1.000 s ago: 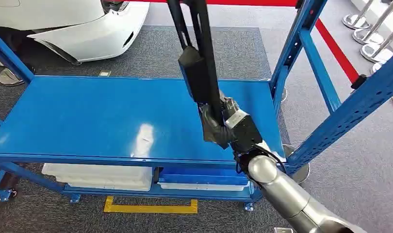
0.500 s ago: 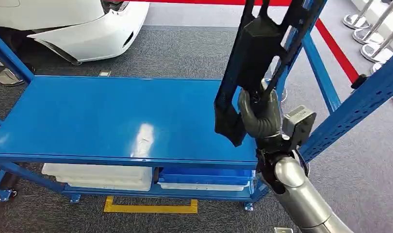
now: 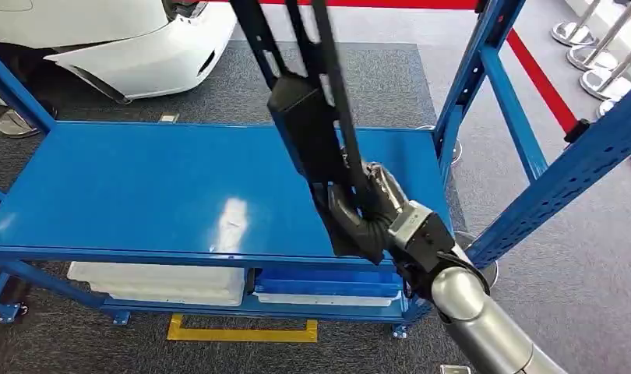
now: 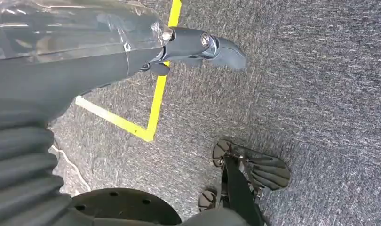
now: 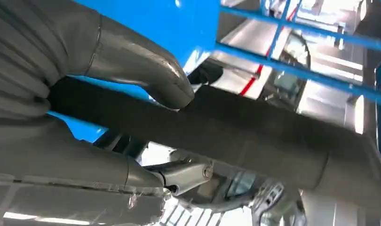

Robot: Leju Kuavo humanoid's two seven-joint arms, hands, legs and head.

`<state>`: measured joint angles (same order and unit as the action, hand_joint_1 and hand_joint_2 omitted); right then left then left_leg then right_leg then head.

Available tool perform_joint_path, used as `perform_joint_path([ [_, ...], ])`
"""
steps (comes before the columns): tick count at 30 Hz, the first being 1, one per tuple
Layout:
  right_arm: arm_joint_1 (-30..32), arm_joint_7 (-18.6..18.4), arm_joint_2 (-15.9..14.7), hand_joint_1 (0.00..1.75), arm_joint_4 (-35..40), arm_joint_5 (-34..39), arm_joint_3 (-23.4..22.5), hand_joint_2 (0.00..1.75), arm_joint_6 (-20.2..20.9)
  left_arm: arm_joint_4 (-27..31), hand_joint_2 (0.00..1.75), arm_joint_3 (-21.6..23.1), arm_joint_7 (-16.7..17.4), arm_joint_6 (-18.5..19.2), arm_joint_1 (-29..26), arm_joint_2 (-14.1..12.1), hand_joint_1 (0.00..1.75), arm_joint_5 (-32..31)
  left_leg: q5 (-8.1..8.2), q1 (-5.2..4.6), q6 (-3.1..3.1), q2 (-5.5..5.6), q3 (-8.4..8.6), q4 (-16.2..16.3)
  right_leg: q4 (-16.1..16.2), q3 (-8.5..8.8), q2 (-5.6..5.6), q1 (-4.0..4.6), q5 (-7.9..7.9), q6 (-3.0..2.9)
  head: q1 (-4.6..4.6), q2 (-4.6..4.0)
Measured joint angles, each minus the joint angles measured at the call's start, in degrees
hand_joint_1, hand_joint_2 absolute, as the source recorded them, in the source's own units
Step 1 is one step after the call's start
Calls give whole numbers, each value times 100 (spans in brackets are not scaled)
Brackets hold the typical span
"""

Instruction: Take the parts from the cabinet and place them on the table.

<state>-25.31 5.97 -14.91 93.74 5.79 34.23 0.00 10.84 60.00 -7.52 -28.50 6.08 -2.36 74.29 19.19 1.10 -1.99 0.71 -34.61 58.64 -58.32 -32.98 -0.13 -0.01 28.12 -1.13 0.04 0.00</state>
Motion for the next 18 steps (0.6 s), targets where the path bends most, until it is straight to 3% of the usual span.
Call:
perform_joint_path([
  [10, -124, -24, -2, 175, 9, 13, 321, 175, 89, 0, 175, 0, -33, -61, -1, 0, 0, 8, 0, -3, 0, -1, -1, 0, 0, -1, 1, -2, 0, 0, 13, 0],
  [18, -410, 9, 0, 175, -254, 173, 634, 175, 295, 0, 175, -160, -260, -225, 1, 31, 0, 184, 0, -2, 0, -2, 0, -2, 0, -2, 1, -2, 0, 0, 7, 0],
])
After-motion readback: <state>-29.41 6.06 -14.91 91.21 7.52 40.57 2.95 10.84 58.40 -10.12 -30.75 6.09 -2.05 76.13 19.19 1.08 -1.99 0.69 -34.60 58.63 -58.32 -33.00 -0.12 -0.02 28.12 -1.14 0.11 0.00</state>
